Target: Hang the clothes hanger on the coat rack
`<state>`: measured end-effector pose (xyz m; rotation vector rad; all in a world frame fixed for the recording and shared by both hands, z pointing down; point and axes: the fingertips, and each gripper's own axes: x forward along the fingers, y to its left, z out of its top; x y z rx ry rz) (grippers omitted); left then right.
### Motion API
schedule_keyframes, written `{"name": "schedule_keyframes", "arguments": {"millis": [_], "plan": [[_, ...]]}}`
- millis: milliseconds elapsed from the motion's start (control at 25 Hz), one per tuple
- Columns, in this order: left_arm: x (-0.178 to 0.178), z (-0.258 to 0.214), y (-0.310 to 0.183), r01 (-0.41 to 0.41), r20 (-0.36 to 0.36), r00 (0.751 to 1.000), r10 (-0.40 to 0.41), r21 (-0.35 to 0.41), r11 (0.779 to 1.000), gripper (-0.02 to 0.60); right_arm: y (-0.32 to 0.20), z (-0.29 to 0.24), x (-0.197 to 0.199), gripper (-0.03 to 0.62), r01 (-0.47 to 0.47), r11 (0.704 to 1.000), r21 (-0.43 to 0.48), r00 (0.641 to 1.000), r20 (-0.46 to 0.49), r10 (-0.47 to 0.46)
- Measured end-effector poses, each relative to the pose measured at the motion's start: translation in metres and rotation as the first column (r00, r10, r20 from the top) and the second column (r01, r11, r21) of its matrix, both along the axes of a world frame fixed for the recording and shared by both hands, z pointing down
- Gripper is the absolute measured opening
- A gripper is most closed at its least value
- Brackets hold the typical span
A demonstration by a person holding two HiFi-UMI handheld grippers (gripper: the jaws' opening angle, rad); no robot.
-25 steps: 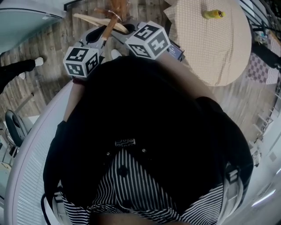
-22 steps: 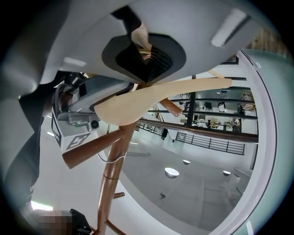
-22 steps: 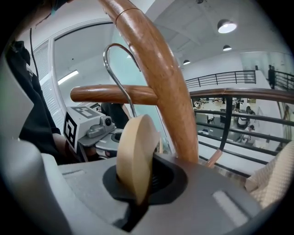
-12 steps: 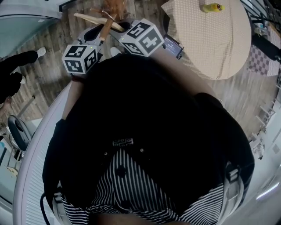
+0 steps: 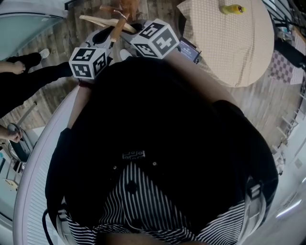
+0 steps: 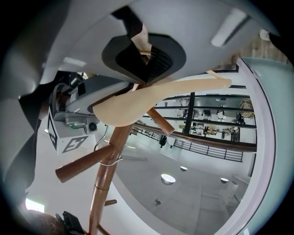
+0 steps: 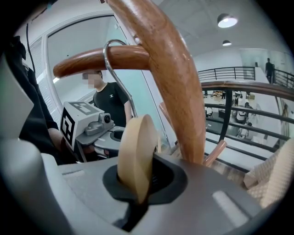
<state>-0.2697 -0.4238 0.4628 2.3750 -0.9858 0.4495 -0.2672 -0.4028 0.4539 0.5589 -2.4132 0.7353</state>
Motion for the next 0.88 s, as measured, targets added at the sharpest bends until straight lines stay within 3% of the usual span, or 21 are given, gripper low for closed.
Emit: {"name": "schedule_keyframes", "arguments": {"millis": [880], "plan": [[-0.005, 0.0, -0.001, 0.024, -0.009, 1.0, -0.024, -0.014, 1.0, 0.003, 0.005, 0.018, 0.001, 0.002, 0.003, 1.0, -0.016, 0.998, -0.063, -0.004]]}}
